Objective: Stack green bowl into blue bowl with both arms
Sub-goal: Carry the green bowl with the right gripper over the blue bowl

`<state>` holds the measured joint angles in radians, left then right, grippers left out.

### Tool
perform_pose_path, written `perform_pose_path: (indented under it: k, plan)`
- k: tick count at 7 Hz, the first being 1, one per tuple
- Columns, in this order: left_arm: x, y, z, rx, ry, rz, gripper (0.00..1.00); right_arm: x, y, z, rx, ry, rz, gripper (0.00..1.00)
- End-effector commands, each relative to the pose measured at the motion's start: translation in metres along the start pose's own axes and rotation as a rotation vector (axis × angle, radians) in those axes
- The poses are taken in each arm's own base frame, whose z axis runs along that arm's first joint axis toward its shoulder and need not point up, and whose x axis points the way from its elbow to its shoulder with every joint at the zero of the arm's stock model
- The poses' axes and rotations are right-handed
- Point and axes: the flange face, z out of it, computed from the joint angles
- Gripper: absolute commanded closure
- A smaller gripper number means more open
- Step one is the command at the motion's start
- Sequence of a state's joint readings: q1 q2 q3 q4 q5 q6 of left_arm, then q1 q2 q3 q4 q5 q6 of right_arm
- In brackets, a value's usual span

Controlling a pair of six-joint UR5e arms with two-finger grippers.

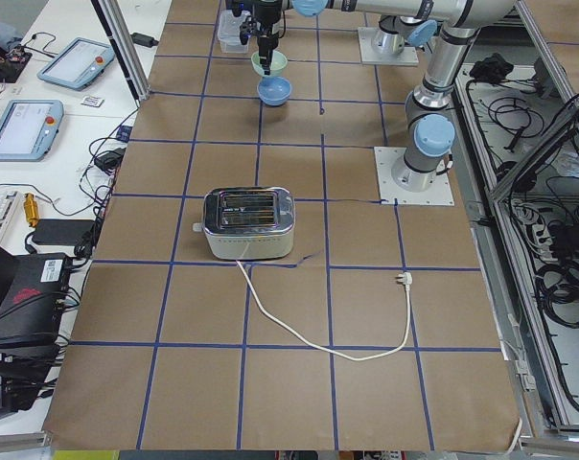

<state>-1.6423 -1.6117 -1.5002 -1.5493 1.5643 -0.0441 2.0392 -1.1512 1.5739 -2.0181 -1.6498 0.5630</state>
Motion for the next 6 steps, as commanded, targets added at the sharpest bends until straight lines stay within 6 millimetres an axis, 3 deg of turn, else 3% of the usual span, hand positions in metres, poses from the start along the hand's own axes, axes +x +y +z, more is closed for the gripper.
perform_pose_path:
  k: [1, 3, 6]
  plan:
    - [0.000, 0.000, -0.001, 0.001, 0.001, 0.000, 0.00, -0.013, 0.006, 0.004, 0.014, -0.011, 0.005, 1.00]
    - [0.000, 0.001, 0.000, -0.001, 0.000, 0.000, 0.00, -0.017, 0.003, 0.016, 0.016, -0.014, 0.002, 1.00]
    - [-0.001, 0.000, 0.000, 0.000, -0.001, -0.003, 0.00, -0.039, 0.014, 0.009, 0.018, -0.030, -0.032, 1.00]
